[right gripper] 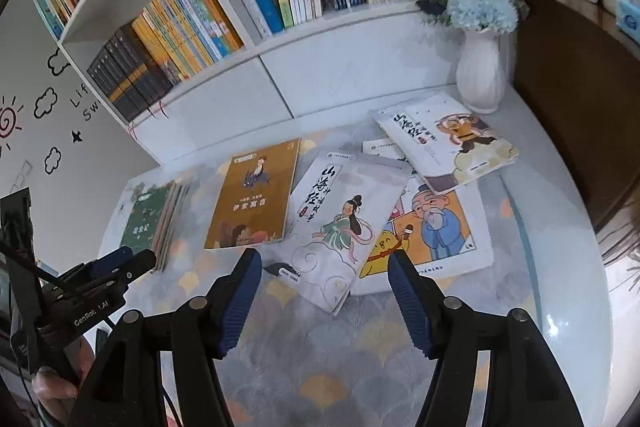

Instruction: Organize books

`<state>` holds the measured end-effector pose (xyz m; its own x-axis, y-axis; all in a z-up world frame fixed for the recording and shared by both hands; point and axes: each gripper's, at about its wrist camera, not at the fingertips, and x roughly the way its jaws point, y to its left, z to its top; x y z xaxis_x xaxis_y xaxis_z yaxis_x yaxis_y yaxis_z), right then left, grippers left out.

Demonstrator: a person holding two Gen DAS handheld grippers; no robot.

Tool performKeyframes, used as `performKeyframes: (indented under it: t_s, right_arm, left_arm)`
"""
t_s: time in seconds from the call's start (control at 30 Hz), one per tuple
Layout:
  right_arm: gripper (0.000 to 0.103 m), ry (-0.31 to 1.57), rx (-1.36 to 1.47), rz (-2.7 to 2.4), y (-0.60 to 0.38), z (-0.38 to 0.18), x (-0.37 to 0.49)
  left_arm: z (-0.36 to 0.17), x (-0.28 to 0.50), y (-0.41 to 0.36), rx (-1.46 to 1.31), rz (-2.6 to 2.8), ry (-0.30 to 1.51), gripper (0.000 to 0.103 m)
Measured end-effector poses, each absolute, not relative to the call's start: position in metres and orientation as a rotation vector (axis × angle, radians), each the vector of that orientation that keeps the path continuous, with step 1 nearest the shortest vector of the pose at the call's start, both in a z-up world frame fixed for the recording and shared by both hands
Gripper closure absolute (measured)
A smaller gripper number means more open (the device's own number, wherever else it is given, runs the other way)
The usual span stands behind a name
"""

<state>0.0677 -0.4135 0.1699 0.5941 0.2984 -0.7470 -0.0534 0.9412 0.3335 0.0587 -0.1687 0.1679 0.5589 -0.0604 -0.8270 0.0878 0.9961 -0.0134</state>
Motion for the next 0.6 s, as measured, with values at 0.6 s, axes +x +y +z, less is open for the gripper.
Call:
performKeyframes:
  t_s: [0.6]
  right_arm:
    - [0.060, 1.169, 0.223, 0.371, -0.312, 0.052, 0.215]
  left_arm:
    - [0.039, 0.185, -0.087, -0.258, -0.032, 1.177, 0.056]
